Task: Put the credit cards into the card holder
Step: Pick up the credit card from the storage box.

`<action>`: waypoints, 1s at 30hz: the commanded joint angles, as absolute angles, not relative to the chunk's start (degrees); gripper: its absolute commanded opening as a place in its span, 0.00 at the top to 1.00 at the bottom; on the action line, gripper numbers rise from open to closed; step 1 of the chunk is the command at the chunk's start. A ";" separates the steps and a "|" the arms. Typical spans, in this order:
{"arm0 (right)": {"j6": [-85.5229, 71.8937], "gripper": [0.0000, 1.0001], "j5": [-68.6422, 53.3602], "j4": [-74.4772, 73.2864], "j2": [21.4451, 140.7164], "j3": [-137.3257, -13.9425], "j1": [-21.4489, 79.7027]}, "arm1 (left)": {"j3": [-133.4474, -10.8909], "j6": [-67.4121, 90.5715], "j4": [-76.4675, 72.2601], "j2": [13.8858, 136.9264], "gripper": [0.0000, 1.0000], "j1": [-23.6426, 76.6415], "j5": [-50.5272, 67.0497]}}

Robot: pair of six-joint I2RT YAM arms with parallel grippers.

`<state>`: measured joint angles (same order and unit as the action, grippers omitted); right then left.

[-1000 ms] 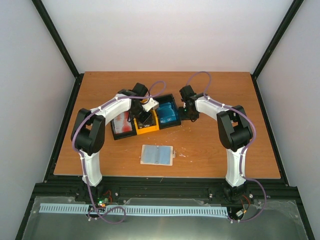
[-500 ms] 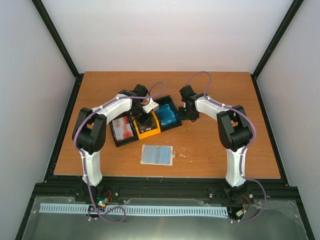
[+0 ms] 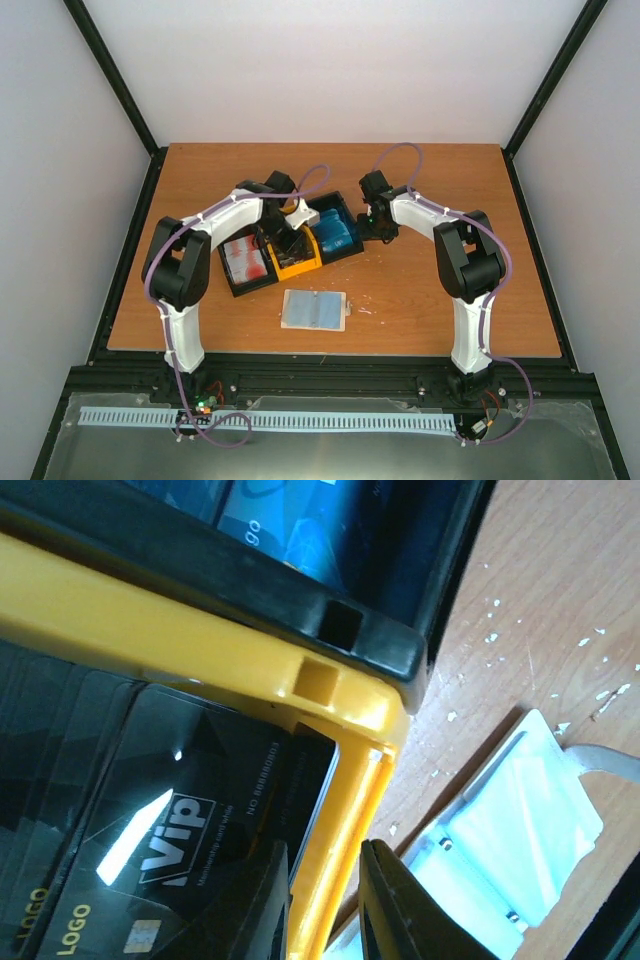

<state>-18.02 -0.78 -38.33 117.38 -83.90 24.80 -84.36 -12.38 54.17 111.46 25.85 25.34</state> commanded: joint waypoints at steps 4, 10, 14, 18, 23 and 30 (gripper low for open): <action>-18.43 0.62 -0.61 -38.06 116.72 -83.50 25.13 | -82.04 -13.19 57.28 110.48 0.78 26.44 27.13; -18.46 0.62 -0.77 -38.11 116.88 -83.50 25.13 | -80.39 -12.66 56.03 109.68 0.76 26.45 22.50; -18.47 0.62 -0.92 -38.06 116.98 -83.61 25.08 | -81.00 -12.36 55.68 109.17 0.77 26.38 21.36; -18.52 0.62 -1.00 -38.06 117.08 -83.68 25.14 | -83.11 -12.53 55.55 109.02 0.74 26.39 21.58; -18.57 0.62 -1.07 -37.92 117.29 -83.82 25.14 | -84.70 -13.30 54.55 108.80 0.68 26.45 20.81; -18.58 0.62 -1.14 -37.89 117.39 -83.88 25.13 | -83.85 -13.51 53.14 108.14 0.82 26.37 17.25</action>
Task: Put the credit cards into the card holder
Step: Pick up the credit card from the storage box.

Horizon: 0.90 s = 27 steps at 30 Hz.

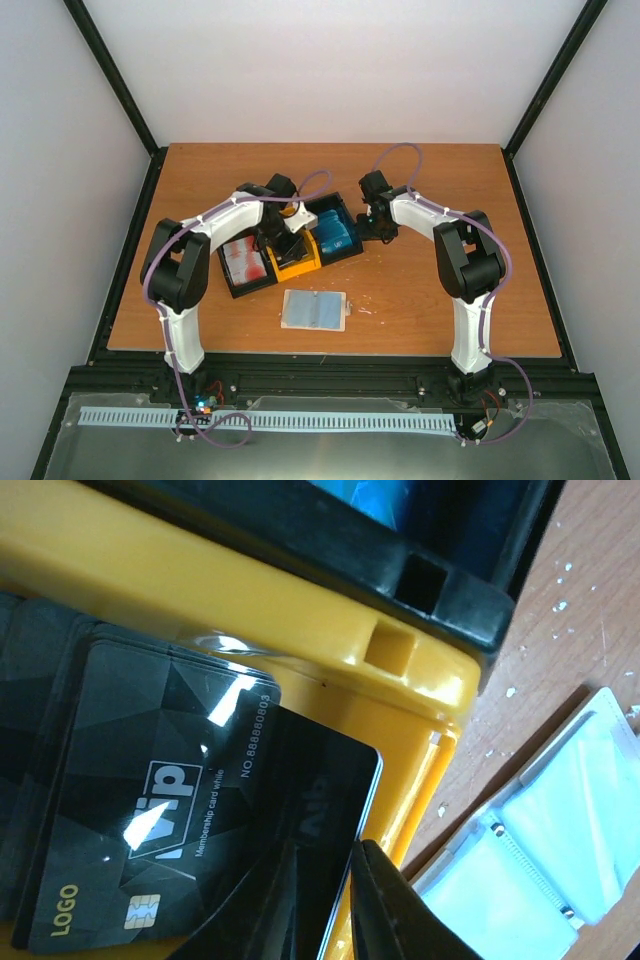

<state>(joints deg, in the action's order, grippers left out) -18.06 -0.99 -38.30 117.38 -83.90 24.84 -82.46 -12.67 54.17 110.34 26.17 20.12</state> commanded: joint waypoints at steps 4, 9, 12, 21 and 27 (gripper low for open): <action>-18.66 0.62 -1.24 -37.97 117.51 -83.98 25.14 | -83.68 -13.45 52.74 108.09 0.85 26.37 16.41; -18.74 0.62 -1.43 -38.07 117.35 -83.96 25.09 | -81.85 -13.64 51.54 109.18 0.80 26.37 16.26; -18.93 0.62 -2.19 -37.96 116.52 -83.58 25.14 | -81.05 -13.86 50.41 109.39 0.80 26.36 16.06; -20.10 0.60 1.56 -35.57 109.85 -81.99 25.14 | -81.15 -14.25 49.23 109.68 0.95 26.32 16.17; -20.61 0.58 2.22 -35.64 105.60 -83.09 25.09 | -83.26 -14.27 49.74 106.38 0.99 25.93 15.33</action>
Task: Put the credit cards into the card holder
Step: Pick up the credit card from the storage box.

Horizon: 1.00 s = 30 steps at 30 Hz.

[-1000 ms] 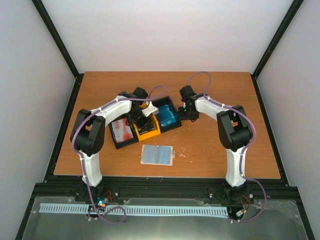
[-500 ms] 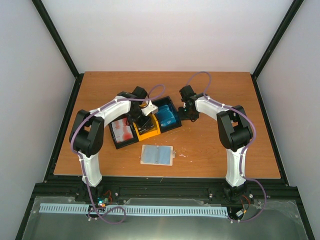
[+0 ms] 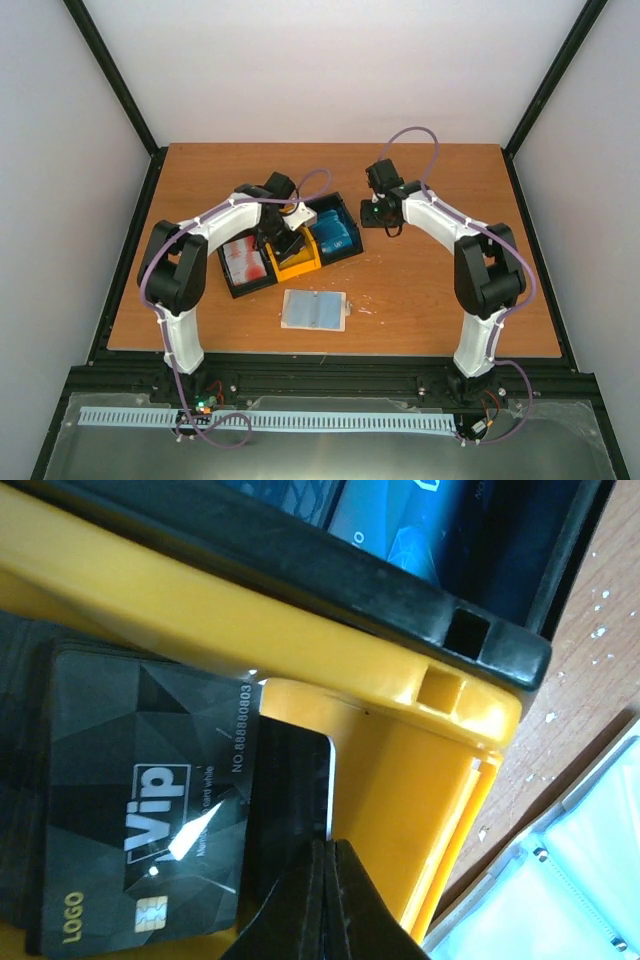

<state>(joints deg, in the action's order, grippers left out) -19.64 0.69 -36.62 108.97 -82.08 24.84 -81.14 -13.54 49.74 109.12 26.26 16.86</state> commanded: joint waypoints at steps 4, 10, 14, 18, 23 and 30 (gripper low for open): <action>-20.86 0.58 0.99 -36.02 104.45 -83.99 25.14 | -83.14 -14.24 49.41 103.90 0.99 25.54 13.98; -21.21 0.58 -2.78 -35.73 103.39 -83.70 25.20 | -82.23 -13.75 48.42 101.90 0.99 24.97 13.04; -20.49 0.58 -8.97 -32.73 101.78 -81.60 25.22 | -81.67 -13.42 48.01 101.31 0.99 24.83 12.58; -18.58 0.55 -21.26 -27.94 100.56 -79.70 25.22 | -82.15 -12.02 47.49 99.32 0.99 23.97 13.01; -21.57 0.43 -31.80 -21.94 100.09 -78.35 25.22 | -82.17 -7.87 45.78 94.55 0.99 20.66 12.80; -30.17 0.26 -43.91 -8.63 100.87 -76.60 25.58 | -81.74 3.26 41.86 88.19 0.99 14.90 18.36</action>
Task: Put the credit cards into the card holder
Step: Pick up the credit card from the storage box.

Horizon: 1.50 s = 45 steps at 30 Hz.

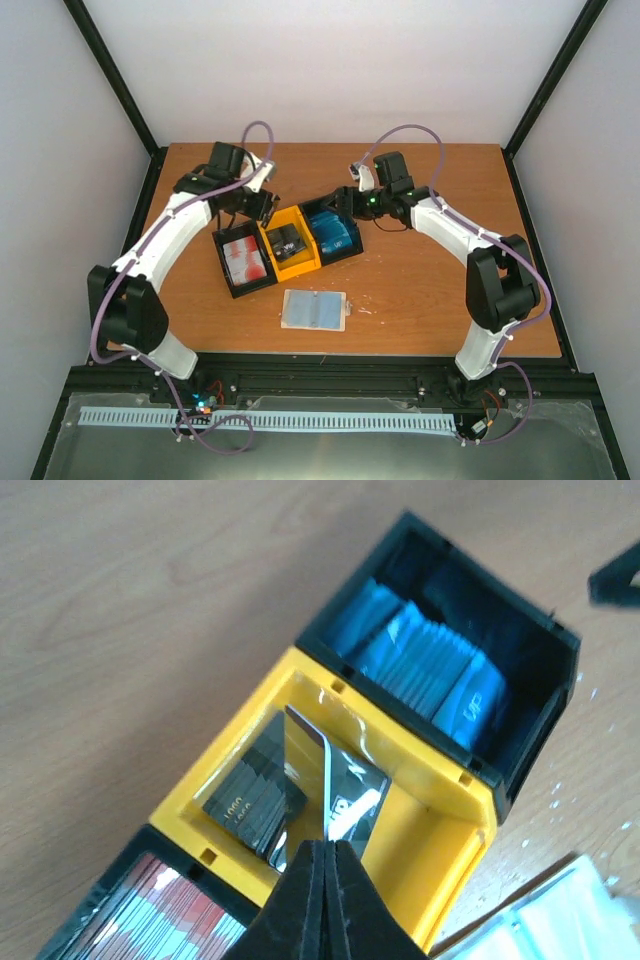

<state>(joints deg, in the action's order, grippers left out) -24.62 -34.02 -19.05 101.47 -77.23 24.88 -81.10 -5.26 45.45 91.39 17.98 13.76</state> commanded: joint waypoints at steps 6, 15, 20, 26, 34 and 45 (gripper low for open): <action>-41.47 0.18 -49.71 4.05 104.94 -78.62 27.57 | -83.48 20.05 36.93 85.27 1.00 10.18 32.23; -53.61 0.18 -55.06 14.92 111.83 -84.62 30.81 | -75.54 37.84 22.41 83.49 0.99 5.57 55.94; -63.60 0.33 -58.44 28.00 112.42 -81.73 30.81 | -73.95 40.82 18.97 83.19 0.99 4.75 59.45; -81.69 0.57 -60.49 51.37 114.70 -78.36 30.85 | -74.46 44.96 15.32 83.96 0.99 4.66 61.80; -88.38 0.96 -58.46 59.69 114.40 -77.08 30.28 | -75.08 46.28 15.34 83.38 0.99 3.93 62.04; -99.55 0.97 -61.46 71.48 113.09 -76.49 29.70 | -73.48 46.73 13.67 82.47 0.76 2.96 70.04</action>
